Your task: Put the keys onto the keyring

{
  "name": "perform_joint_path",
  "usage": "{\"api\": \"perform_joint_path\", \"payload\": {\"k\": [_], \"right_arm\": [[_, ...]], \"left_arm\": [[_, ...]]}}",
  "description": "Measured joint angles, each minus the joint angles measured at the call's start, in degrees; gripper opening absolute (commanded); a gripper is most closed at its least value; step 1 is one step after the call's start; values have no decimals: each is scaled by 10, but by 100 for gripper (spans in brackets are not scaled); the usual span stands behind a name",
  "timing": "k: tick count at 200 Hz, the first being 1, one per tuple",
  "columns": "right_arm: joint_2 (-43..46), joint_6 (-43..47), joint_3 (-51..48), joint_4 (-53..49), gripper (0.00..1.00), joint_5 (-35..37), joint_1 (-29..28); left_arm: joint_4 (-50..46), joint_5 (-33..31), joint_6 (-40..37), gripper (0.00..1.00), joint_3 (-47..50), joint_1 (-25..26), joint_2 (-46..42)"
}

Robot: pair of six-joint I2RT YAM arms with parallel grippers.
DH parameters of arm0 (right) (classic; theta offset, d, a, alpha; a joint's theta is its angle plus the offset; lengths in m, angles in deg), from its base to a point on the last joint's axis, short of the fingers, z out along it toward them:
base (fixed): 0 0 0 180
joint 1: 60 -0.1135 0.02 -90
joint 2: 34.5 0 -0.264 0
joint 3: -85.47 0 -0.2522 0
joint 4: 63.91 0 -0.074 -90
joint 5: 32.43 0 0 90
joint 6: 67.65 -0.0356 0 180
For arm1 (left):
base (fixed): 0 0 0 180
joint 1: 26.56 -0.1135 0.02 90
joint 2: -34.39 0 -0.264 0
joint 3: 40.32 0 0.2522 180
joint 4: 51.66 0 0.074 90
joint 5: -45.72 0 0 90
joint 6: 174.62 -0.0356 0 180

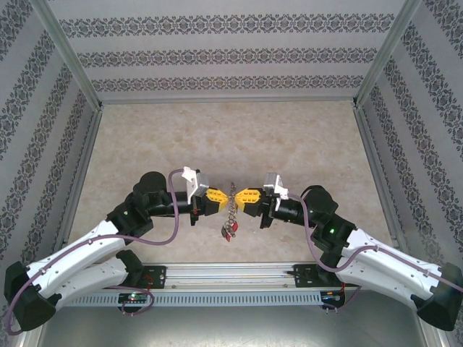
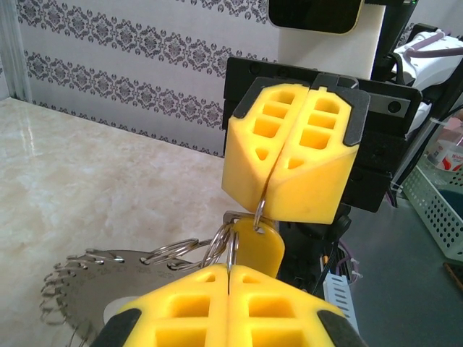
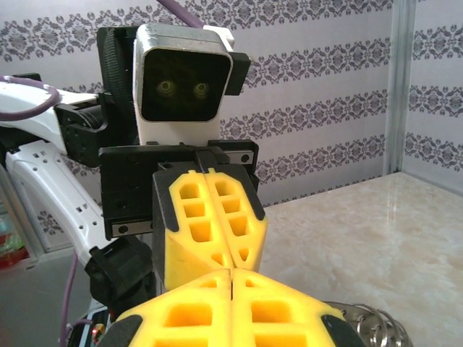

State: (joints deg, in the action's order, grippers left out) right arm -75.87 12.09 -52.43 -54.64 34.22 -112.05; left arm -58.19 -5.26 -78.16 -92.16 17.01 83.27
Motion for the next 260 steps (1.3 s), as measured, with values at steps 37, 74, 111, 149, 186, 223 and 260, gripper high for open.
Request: {"api": "perform_joint_path", "payload": {"k": [37, 74, 111, 149, 186, 223, 260], "right_arm": [[-12, 13, 1, 0, 0, 10, -13], [-26, 30, 8, -3, 0, 31, -24], [-17, 43, 8, -7, 0, 57, -26], [-3, 49, 7, -18, 0, 71, -26], [-3, 56, 7, -21, 0, 71, -29], [-9, 58, 7, -22, 0, 71, -33], [-19, 58, 7, -18, 0, 73, -33]], "left_arm": [[-3, 0, -6, 0, -2, 6, 14], [-5, 0, -13, 0, -2, 7, 16], [-5, -2, -16, 0, -3, 7, 16], [-5, -2, -17, 0, -9, 7, 16], [-5, -2, -17, 0, -9, 7, 16], [-6, -2, -17, 0, -9, 7, 16], [-15, -7, -19, 0, -9, 7, 15]]}}
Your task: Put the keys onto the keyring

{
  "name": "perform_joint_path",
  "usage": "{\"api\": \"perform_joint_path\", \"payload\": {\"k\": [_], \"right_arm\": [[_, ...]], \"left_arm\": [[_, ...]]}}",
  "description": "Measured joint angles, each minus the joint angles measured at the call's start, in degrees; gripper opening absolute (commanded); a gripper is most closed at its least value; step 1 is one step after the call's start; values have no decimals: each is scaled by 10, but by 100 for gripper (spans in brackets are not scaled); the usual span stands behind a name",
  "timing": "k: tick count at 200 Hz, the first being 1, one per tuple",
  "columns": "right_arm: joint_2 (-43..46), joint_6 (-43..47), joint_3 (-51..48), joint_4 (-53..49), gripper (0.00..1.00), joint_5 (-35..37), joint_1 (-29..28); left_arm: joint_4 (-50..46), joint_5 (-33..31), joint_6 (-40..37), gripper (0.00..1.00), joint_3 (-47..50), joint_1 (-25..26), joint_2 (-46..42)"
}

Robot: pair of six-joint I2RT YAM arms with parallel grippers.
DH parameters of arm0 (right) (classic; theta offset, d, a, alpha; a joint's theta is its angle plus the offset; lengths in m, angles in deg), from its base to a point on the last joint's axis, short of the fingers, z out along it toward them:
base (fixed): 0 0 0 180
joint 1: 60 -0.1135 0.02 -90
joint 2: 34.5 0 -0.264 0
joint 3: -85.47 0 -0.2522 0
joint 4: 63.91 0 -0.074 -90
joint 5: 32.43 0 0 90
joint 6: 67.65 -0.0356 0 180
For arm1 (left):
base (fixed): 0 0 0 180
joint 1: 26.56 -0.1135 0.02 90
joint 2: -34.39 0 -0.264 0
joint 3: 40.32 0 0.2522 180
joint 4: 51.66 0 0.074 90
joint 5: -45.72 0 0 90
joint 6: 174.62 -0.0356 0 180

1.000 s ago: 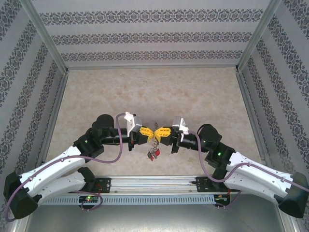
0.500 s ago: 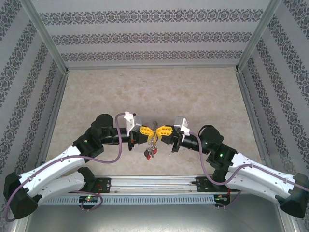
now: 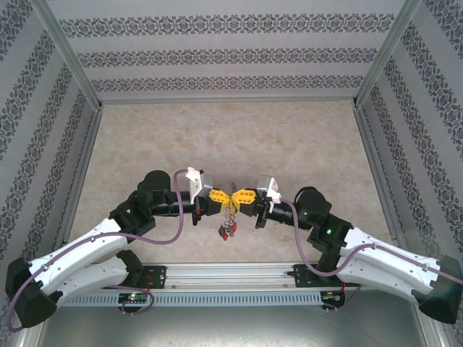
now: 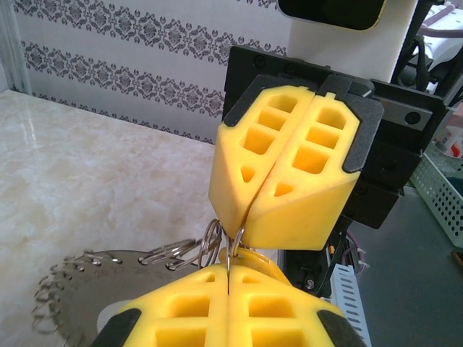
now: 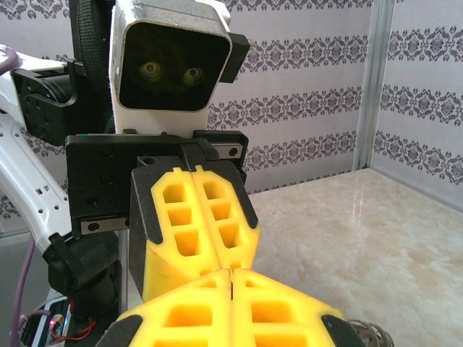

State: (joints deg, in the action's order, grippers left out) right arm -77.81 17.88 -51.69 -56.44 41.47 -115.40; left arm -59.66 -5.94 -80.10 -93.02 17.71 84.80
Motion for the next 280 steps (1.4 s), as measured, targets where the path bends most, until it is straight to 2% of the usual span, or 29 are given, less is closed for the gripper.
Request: {"api": "perform_joint_path", "payload": {"k": [129, 280], "right_arm": [[27, 4, -4, -30, 0, 58, -11], [39, 4, -11, -65, 0, 77, -10]], "left_arm": [[-2, -14, -6, 0, 0, 4, -10], [-2, -21, -22, 0, 0, 8, -41]]}}
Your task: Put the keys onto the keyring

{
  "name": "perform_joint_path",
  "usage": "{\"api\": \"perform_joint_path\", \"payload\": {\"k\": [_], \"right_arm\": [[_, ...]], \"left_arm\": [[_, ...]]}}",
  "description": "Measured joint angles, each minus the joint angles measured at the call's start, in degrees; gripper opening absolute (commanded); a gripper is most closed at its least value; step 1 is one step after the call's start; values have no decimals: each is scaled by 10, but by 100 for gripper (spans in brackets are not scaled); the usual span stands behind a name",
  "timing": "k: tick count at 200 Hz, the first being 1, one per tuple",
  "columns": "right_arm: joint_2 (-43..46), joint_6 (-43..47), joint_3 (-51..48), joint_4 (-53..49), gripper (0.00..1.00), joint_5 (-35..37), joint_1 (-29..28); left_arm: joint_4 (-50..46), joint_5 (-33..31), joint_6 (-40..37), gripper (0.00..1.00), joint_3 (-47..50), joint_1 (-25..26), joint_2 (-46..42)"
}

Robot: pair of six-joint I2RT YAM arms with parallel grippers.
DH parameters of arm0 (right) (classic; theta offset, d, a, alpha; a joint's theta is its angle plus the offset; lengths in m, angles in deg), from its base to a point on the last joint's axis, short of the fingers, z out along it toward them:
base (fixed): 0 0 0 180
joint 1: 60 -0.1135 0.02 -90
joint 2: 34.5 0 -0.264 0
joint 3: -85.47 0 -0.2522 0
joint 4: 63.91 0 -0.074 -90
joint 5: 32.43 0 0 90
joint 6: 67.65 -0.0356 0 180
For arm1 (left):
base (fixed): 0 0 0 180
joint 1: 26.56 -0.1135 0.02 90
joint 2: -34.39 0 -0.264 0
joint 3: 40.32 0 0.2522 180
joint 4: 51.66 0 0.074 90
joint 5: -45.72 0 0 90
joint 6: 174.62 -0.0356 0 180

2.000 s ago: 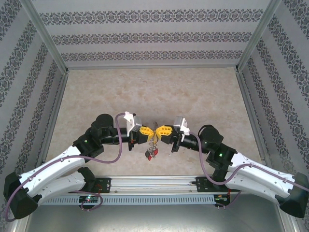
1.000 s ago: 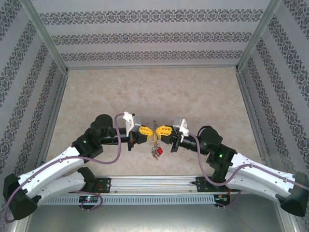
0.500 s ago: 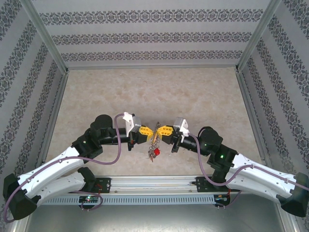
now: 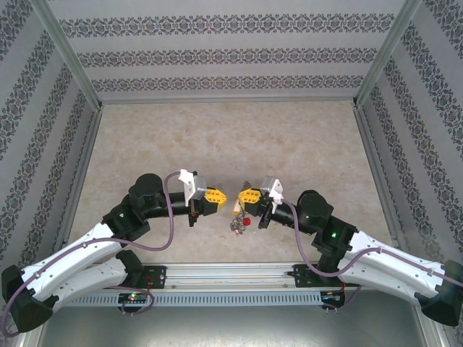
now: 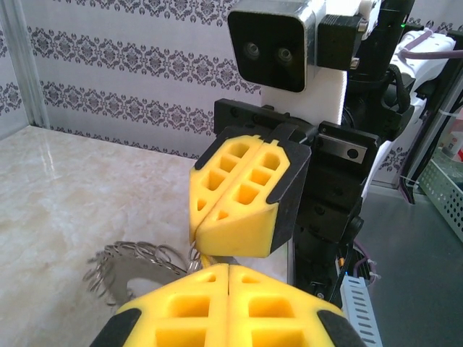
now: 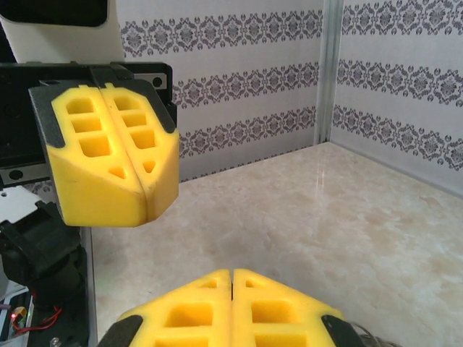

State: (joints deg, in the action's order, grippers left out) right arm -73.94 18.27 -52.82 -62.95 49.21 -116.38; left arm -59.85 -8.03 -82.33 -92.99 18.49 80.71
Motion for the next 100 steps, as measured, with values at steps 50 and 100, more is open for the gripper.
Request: {"api": "perform_joint_path", "payload": {"k": [50, 100], "right_arm": [[-4, 0, 0, 0, 0, -3, 0], [-2, 0, 0, 0, 0, -35, 0]], "left_arm": [[-1, -3, -5, 0, 0, 0, 0], [-7, -24, -7, 10, 0, 3, 7]]}}
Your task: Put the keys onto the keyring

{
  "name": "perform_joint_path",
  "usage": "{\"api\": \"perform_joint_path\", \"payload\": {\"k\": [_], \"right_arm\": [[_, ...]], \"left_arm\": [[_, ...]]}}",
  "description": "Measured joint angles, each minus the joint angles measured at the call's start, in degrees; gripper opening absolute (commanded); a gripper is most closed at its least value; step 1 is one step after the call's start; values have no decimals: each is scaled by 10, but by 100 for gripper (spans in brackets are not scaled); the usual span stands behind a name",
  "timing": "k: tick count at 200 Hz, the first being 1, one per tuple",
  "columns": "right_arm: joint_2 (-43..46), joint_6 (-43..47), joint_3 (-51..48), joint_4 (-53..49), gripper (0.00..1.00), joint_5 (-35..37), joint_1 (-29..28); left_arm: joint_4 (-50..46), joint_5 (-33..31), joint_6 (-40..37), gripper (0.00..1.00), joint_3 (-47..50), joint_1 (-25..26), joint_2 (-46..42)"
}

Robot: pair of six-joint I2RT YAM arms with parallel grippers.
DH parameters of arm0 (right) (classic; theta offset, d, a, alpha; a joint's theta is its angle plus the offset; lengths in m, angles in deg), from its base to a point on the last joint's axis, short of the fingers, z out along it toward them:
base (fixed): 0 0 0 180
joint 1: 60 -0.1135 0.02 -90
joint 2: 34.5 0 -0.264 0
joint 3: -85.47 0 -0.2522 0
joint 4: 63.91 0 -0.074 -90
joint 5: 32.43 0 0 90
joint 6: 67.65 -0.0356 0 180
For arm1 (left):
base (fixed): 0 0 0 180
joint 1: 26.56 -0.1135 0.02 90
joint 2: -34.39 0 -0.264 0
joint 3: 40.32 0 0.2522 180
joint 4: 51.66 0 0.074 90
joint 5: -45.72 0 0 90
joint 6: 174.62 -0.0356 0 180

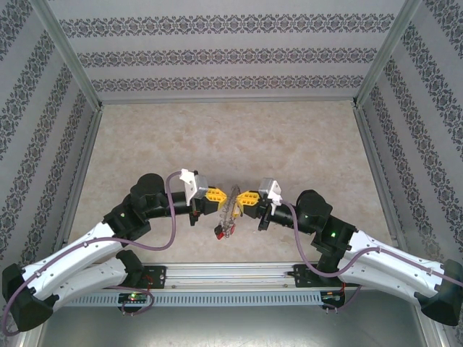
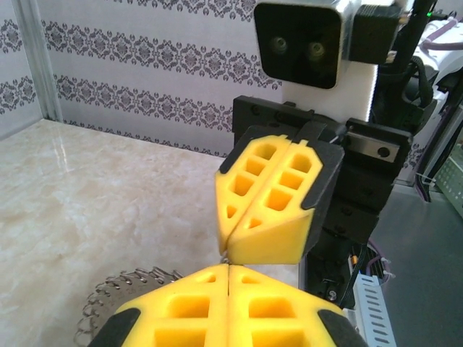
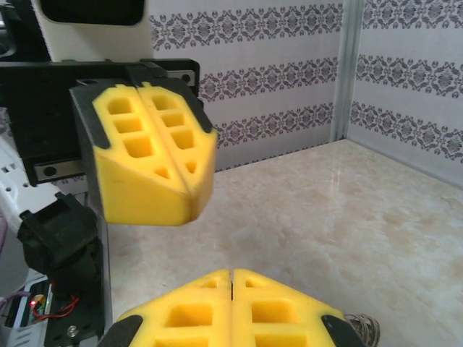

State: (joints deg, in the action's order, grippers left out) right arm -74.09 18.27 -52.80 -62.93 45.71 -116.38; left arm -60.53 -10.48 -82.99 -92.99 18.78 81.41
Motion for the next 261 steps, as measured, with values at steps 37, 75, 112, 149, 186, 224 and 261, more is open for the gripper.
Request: {"api": "perform_joint_path", "payload": {"k": [37, 75, 112, 149, 186, 224, 261], "right_arm": [[1, 0, 4, -2, 0, -28, 0], [-4, 0, 16, -2, 0, -43, 0], [-4, 0, 21, -5, 0, -56, 0], [-4, 0, 27, -9, 0, -67, 0], [-4, 0, 27, -14, 0, -76, 0], [-4, 0, 27, -16, 0, -87, 0], [-7, 0, 28, -17, 0, -91, 0]], "left_arm": [[-5, -5, -3, 21, 0, 0, 6], [-20, -6, -19, 29, 0, 10, 15], [-36, -16, -41, 30, 0, 36, 14], [-43, -31, -63, 28, 2, 67, 12], [-43, -44, -76, 20, 2, 68, 13], [-43, -48, -80, 17, 2, 72, 19], [-43, -50, -84, 7, 2, 75, 22]]}}
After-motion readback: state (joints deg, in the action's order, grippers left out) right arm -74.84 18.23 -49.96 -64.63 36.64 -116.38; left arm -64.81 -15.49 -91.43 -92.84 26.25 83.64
